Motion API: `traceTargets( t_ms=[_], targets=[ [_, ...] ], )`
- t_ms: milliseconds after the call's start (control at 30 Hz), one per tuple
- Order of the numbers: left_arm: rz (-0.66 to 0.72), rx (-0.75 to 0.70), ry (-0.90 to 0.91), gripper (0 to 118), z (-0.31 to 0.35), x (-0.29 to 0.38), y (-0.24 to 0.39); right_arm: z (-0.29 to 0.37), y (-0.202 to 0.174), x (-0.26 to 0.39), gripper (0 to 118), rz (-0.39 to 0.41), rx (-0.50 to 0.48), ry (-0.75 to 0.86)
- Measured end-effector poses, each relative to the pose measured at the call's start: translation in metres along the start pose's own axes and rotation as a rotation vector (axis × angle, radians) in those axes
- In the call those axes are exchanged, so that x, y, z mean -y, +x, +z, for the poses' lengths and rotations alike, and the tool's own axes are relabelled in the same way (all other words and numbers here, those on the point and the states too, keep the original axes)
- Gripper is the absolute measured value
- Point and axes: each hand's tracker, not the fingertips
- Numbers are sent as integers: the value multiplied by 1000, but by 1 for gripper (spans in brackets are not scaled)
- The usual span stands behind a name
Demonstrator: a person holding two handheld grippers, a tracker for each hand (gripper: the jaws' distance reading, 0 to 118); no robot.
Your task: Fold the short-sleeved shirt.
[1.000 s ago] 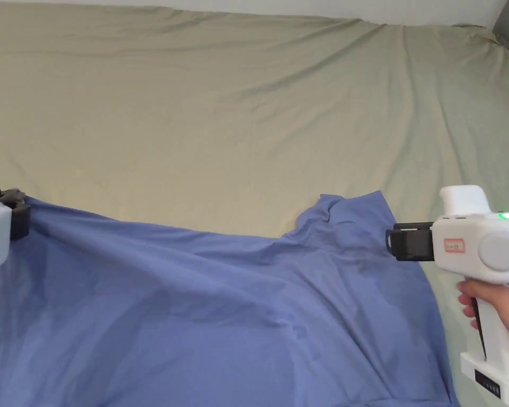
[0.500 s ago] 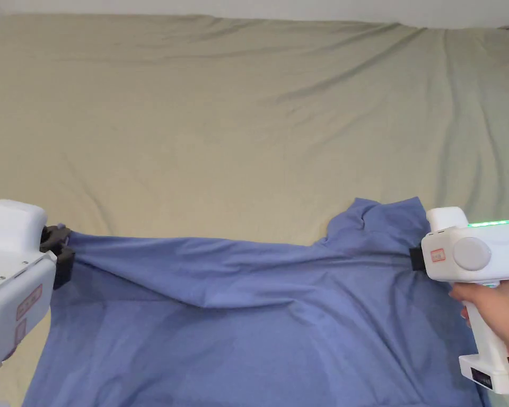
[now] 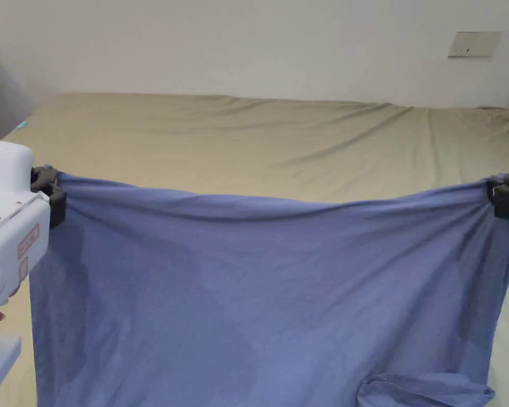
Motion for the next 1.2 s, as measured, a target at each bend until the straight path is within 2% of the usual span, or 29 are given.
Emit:
traceTargets(
  t_ms=[333,500,600,767,833,1000,1100,1200],
  targets=[
    [51,-120,279,0,101,-78,-51,158,5,-80,7,29,51,385],
    [56,-148,365,1,133,-115,-70,202,8,-123,7,71,103,521],
    [57,-157,410,0,139,-139,-81,214,12,-148,7,62,102,552],
    [61,-173,453,0,135,-185,-95,215,16,-186,7,57,112,594],
    [60,-171,463,0,127,-203,-99,202,19,-197,7,79,142,597],
    [56,-153,438,0,99,-237,-97,166,34,-220,7,50,137,590],
    [9,-185,424,0,80,-247,-89,149,35,-231,7,38,131,590],
    [-35,-203,403,0,58,-257,-82,128,30,-242,7,74,155,575]
  ],
)
